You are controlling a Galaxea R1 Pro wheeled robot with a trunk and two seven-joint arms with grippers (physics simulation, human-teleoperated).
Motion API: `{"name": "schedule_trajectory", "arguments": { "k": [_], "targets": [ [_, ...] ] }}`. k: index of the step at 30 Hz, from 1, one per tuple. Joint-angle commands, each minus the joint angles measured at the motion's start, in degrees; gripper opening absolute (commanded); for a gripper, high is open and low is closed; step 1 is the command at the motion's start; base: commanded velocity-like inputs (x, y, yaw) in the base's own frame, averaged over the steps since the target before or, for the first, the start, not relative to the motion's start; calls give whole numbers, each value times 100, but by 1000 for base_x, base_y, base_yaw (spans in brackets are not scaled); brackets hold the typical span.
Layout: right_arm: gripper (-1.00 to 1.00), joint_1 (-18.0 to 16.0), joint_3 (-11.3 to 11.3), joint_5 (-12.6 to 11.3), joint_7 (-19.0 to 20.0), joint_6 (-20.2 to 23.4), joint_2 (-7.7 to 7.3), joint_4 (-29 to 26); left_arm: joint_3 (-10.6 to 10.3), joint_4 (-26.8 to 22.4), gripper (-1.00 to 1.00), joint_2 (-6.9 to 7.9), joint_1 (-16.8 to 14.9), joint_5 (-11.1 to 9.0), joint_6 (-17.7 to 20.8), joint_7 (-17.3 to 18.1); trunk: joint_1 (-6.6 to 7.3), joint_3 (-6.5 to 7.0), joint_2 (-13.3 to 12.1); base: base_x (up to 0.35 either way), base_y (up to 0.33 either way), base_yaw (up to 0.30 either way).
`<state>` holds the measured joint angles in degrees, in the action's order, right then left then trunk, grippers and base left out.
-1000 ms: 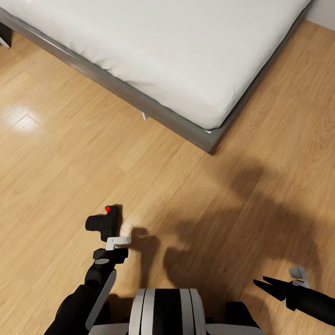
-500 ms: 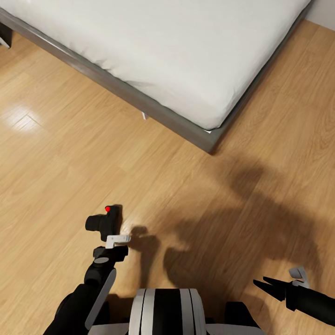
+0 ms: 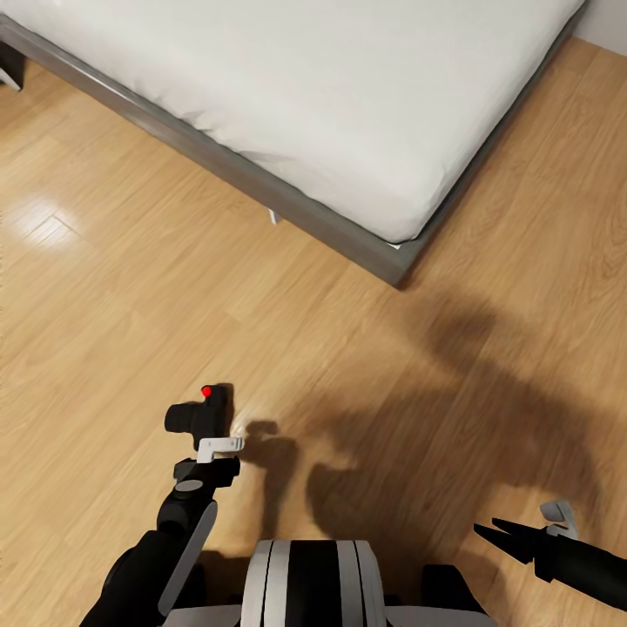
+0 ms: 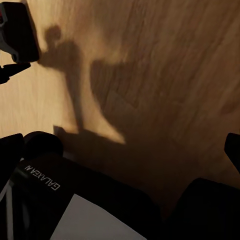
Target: Attach the digital camera to the camera tripod in the bedroom.
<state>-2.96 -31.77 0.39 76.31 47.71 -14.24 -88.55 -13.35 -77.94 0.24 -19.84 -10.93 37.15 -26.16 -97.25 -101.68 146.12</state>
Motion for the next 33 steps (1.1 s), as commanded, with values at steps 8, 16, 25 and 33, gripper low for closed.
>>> {"name": "schedule_trajectory", "arguments": {
  "k": [8,16,25,33],
  "targets": [
    [100,-3,-5,5,24,54,0,-3,-10,-10,100,3,-3,-59,14,-57,1,-3,1,0,45,0],
    [100,-3,-5,5,24,54,0,-4,-15,-10,100,0,0,-59,12,-64,1,-3,1,0,50,0],
    [100,-3,-5,6,24,50,0,-3,-18,-10,100,-4,0,-59,12,-64,1,-3,1,0,7,0],
    [100,-3,-5,11,24,53,0,1,-16,-10,100,-3,-3,-59,12,-69,1,-3,1,0,0,0]
  ]
}}
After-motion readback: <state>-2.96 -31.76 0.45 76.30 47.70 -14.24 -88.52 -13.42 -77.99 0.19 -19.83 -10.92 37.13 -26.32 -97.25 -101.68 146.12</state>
